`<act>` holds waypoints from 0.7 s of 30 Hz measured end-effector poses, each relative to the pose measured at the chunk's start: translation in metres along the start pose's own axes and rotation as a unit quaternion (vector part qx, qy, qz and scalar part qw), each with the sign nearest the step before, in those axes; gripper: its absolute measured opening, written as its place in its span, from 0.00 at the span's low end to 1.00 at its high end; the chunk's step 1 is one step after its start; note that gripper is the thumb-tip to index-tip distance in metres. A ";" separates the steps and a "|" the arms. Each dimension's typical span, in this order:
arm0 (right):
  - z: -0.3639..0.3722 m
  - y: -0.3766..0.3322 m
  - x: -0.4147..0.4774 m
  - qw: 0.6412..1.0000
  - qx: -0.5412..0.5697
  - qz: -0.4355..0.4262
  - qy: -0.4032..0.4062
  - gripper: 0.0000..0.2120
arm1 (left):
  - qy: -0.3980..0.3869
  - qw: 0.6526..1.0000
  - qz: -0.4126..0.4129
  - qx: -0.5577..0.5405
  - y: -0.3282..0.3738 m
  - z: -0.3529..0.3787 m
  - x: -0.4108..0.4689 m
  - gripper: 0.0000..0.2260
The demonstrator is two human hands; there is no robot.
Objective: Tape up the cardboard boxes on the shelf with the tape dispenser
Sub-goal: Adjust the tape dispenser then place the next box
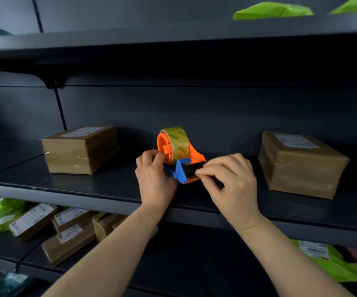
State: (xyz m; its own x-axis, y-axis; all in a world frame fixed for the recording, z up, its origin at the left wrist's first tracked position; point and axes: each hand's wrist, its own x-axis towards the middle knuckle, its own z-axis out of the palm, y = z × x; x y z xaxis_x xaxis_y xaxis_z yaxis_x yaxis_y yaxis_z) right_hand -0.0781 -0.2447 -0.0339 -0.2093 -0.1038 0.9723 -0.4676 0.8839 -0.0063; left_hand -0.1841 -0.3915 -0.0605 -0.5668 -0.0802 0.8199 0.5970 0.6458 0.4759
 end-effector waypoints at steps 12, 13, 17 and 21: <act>0.003 -0.001 0.002 0.988 0.128 0.038 -0.078 0.04 | -0.072 0.980 -0.061 -0.176 0.006 -0.001 0.007 0.53; 0.003 0.000 0.000 0.987 0.130 0.042 -0.081 0.04 | -0.079 0.982 -0.031 -0.171 0.005 -0.002 0.007 0.56; 0.005 0.006 -0.007 0.983 0.138 0.069 -0.099 0.03 | -0.136 0.986 0.069 -0.065 0.005 -0.005 0.009 0.51; 0.006 0.010 -0.015 0.982 0.137 0.078 -0.105 0.03 | -0.166 0.974 0.152 0.003 0.001 0.000 0.010 0.42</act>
State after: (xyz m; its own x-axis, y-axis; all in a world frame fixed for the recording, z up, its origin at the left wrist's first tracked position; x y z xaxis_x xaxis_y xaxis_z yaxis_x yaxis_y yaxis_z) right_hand -0.0846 -0.2371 -0.0495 -0.4555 -0.0931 0.8854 -0.6238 0.7429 -0.2428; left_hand -0.1887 -0.3916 -0.0521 -0.5175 0.3657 0.7736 0.7632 0.6061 0.2240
